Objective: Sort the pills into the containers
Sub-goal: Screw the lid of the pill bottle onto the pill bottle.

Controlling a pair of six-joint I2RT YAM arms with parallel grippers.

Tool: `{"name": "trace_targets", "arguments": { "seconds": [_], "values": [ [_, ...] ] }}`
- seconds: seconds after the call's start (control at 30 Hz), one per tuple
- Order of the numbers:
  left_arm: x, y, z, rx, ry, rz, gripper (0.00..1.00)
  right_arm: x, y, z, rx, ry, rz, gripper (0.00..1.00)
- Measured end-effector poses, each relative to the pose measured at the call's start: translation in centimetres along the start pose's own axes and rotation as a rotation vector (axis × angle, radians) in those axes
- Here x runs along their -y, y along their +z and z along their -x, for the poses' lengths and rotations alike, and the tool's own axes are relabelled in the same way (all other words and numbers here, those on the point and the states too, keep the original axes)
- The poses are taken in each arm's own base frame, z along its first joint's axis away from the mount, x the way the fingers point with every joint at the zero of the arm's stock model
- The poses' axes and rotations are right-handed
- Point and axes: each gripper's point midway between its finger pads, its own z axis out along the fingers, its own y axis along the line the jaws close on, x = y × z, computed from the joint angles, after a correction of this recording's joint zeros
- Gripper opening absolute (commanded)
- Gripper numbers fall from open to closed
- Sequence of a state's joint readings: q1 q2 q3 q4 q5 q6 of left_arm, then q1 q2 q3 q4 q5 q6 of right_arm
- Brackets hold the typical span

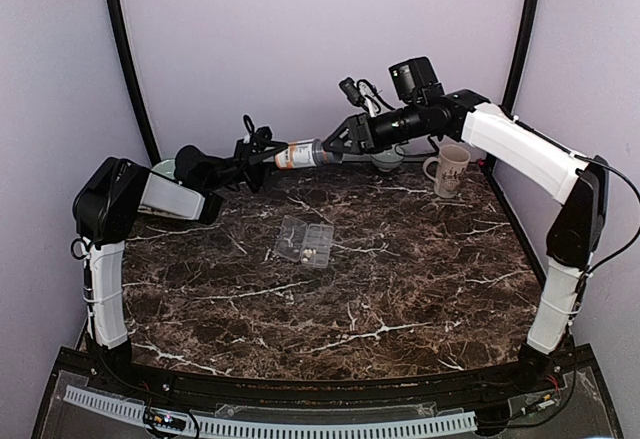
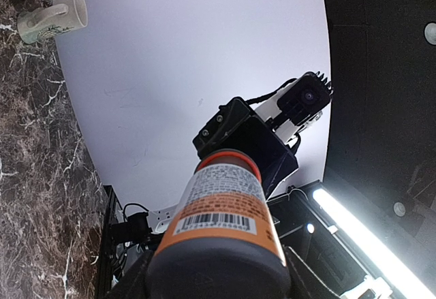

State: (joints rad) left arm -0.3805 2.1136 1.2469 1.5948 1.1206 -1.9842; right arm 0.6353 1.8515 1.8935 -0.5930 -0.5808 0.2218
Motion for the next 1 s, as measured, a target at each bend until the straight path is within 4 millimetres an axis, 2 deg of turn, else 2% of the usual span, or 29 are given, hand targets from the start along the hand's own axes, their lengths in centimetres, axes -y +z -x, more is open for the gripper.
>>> {"name": "trace_targets", "arguments": {
  "seconds": [1.0],
  "values": [
    [0.0,0.7,-0.9,-0.064,0.003,0.012,0.07,-0.6,0.4,-1.1,-0.043,0.001,0.01,0.48]
  ]
}}
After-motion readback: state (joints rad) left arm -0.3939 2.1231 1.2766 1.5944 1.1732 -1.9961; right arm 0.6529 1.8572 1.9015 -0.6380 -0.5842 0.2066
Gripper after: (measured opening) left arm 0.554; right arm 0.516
